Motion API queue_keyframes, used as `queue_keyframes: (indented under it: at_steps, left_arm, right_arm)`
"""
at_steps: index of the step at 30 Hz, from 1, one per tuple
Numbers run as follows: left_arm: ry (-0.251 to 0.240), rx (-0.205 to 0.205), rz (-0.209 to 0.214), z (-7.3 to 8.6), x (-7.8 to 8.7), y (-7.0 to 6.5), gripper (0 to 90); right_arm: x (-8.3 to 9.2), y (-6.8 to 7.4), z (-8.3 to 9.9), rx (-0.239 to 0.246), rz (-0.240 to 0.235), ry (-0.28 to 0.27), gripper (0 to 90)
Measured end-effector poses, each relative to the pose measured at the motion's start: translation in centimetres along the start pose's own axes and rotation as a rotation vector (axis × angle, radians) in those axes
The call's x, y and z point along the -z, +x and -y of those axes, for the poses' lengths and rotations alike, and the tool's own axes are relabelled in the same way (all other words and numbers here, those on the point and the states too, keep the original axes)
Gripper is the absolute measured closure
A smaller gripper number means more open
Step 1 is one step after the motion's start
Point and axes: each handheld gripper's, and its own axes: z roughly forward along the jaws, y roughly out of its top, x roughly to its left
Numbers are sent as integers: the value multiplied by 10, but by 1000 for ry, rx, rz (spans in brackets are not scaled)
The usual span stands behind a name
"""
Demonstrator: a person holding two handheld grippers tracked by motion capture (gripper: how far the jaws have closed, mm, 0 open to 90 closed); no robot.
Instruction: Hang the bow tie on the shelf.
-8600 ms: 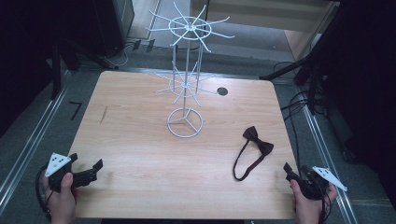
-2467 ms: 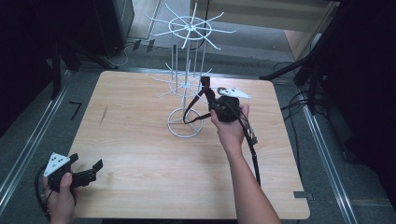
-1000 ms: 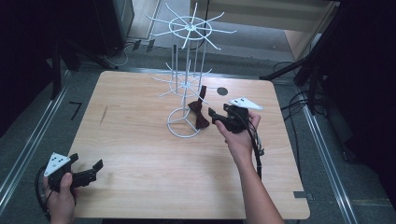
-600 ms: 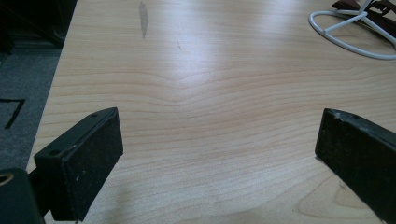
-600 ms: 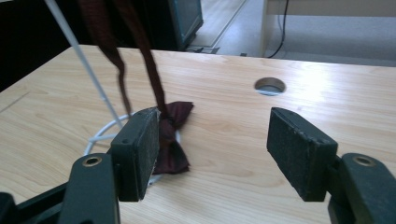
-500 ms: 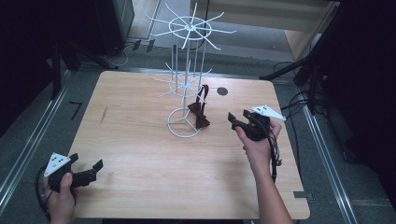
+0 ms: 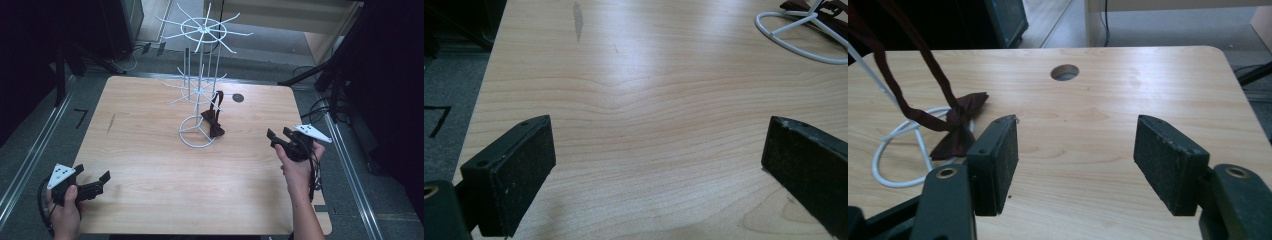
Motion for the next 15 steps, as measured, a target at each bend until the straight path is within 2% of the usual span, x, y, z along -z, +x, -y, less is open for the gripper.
queue_keyframes:
  at_steps: [6,7,8,10,11,15]
  left_arm:
    - [0,2,2,0,0,0,15]
    - [0,1,2,0,0,0,15]
    - [-1,2,2,0,0,0,15]
    - [0,2,2,0,0,0,15]
    - [0,2,2,0,0,0,15]
    - [-1,3,2,0,0,0,15]
  right_arm:
    - [13,-21,15,-35,35,-4,353]
    - [13,-21,15,-35,35,-4,353]
    - [18,-27,20,-42,46,-4,352]
    - [19,-29,22,-48,51,-3,352]
    - [24,-37,27,-50,64,-2,352]
    - [30,-46,34,-61,80,-4,351]
